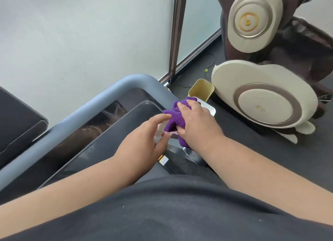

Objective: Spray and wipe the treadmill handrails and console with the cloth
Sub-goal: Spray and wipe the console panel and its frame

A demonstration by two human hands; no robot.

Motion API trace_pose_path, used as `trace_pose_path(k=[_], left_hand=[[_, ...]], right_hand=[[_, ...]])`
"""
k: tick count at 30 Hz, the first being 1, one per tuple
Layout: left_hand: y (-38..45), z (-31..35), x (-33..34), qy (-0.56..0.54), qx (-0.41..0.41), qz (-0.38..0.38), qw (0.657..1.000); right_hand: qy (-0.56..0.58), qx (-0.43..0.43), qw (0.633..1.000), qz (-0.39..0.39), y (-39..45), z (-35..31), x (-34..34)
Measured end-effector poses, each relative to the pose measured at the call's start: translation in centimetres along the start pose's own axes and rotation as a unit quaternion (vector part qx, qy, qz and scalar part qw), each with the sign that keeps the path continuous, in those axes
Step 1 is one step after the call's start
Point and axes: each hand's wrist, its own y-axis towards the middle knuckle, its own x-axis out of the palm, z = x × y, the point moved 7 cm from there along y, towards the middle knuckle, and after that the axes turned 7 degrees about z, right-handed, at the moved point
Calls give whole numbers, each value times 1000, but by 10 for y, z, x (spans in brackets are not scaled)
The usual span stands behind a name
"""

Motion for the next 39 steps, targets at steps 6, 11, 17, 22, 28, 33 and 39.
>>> trace_pose_path(k=[6,11,17,22,28,33,39], left_hand=[[-7,-2,-3,9,53,-58,997],[-23,-20,-20,16,90,-65,994],[-38,-43,-48,16,80,-45,996],[-44,-49,-57,23,85,-38,995],[-54,-52,-56,30,94,-49,994],[-62,-45,-56,21,100,-60,993],[-71,-41,-68,31,104,-69,992]], right_hand=[[2,87,996,13,-67,39,-2],[49,121,991,19,-82,51,-3],[102,22,987,120,-21,-20,-24],[7,-16,996,89,44,-66,-6],[-15,39,995,92,23,-31,6],[-50,69,990,116,-32,-3,1],[-60,137,983,102,-87,17,-2]])
